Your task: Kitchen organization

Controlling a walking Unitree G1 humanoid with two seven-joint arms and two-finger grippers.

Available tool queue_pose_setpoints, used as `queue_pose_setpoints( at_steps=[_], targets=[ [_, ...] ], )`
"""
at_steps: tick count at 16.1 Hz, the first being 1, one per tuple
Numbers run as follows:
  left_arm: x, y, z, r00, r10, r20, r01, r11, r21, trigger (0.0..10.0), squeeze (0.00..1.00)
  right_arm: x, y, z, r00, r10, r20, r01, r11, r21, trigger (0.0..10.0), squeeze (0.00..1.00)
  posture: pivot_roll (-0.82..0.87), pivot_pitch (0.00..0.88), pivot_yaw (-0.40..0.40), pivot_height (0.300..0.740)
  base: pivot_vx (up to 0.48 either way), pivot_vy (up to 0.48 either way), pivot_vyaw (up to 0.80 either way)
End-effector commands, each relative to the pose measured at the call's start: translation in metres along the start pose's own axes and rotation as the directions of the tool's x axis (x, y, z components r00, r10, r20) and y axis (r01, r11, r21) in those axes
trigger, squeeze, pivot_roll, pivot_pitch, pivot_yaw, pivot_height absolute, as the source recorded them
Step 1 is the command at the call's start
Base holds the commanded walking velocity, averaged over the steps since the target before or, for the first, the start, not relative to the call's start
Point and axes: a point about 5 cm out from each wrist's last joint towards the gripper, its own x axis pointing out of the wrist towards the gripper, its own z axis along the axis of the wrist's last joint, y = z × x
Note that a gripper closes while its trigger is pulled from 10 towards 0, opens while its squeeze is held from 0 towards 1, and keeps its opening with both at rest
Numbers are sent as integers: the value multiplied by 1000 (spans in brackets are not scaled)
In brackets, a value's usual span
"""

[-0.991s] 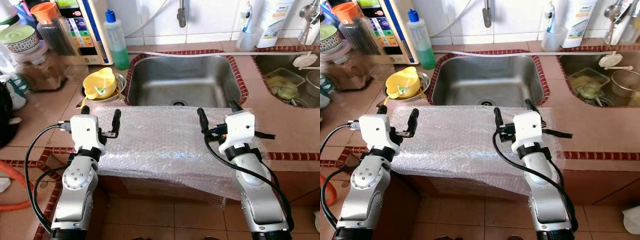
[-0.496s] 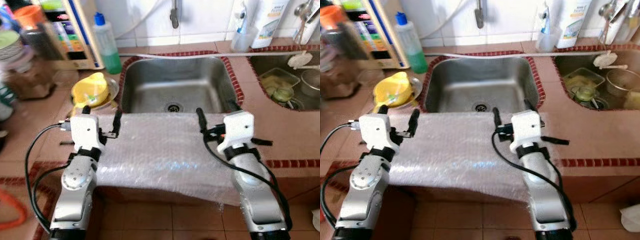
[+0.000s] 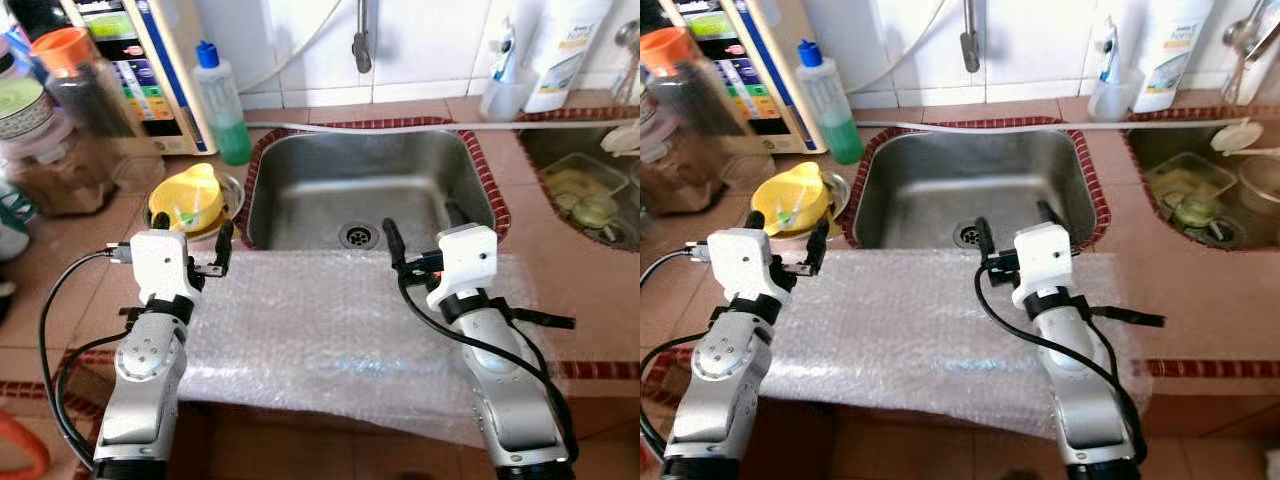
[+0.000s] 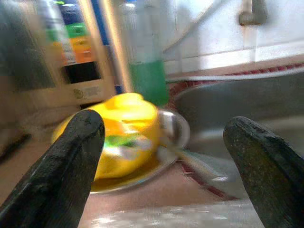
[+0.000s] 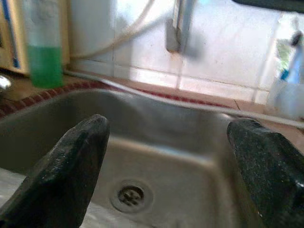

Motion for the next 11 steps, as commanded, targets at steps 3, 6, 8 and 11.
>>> queue_pose_setpoints(
  at_steps=[3,6,8,11],
  targets=[
    [-1,0,1,1000,0,7,0,1000,0,10000,0,-1,2,1,1000,9,4,-9,1000,2,10000,0,-174,134,111,740,0,0,0],
    [-2,-2,-3,1000,-9,1,9,1000,-3,10000,0,1,4,4,999,37,11,-37,999,20,10000,0,-175,134,107,740,0,0,0],
    [0,-2,-6,1000,-4,-8,4,1000,-22,10000,0,2,8,6,998,67,16,-68,997,35,10000,0,-180,132,101,740,0,0,0],
    [5,-4,-9,1000,-11,-9,10,999,-36,10000,0,2,6,6,998,62,13,-62,998,24,10000,0,-189,130,97,740,0,0,0]
  ],
)
